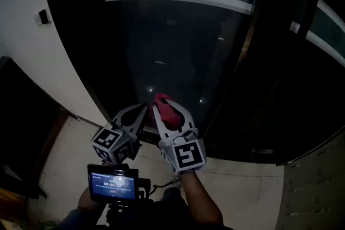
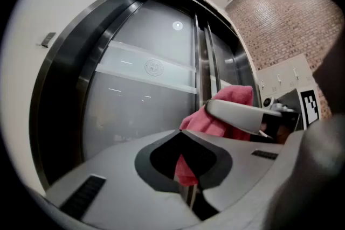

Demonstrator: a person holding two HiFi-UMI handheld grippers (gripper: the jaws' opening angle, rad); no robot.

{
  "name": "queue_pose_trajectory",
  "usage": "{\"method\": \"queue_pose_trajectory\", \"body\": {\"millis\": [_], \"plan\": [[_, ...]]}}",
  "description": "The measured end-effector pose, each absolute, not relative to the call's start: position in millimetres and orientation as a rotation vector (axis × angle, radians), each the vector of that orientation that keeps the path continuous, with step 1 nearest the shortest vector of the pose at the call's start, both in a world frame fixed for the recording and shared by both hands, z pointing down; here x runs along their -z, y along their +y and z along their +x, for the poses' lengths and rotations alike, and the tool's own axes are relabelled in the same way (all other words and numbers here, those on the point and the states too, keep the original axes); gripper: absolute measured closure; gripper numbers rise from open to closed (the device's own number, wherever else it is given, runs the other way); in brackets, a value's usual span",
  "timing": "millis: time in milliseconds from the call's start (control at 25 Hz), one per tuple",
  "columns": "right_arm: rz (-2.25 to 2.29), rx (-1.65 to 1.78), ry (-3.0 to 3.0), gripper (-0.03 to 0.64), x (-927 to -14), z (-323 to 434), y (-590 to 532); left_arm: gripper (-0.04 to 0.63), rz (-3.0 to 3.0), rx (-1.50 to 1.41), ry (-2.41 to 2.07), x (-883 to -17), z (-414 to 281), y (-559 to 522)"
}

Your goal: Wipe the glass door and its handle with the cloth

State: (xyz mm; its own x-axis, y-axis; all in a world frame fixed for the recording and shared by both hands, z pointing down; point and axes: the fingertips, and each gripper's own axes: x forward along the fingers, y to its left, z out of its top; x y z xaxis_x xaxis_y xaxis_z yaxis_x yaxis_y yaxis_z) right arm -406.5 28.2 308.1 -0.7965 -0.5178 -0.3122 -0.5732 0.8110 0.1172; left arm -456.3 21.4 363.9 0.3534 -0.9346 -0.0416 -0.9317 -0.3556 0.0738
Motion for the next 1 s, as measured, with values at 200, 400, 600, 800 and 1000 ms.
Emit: {"method": "queue_pose_trajectory", "body": {"millis": [200,400,600,800,1000], "plan": [[-0.782,-0.269,2.772,0.534,-296,-469,-14,0.584,2.523,0.146,-1.778,-356,-504,-17],[-0.672,-0.302,2.765,0.534,-279,-538,-75,0.584,2.495,0.134,-1.885,-346,-568,-75],[-0.564,-0.325,2.756,0.534,-250,-612,-147,0.584,2.449,0.169,-2.015,-311,-639,-138],[-0.449,-0.366,2.750,0.534,-204,-697,-199,0.584,2.399,0.164,-2.122,-292,-701,-177],[-0.420,-0.412,2.733,0.534,-172,-763,-238,0.584,2.426,0.195,-2.065,-281,-739,-211]]}}
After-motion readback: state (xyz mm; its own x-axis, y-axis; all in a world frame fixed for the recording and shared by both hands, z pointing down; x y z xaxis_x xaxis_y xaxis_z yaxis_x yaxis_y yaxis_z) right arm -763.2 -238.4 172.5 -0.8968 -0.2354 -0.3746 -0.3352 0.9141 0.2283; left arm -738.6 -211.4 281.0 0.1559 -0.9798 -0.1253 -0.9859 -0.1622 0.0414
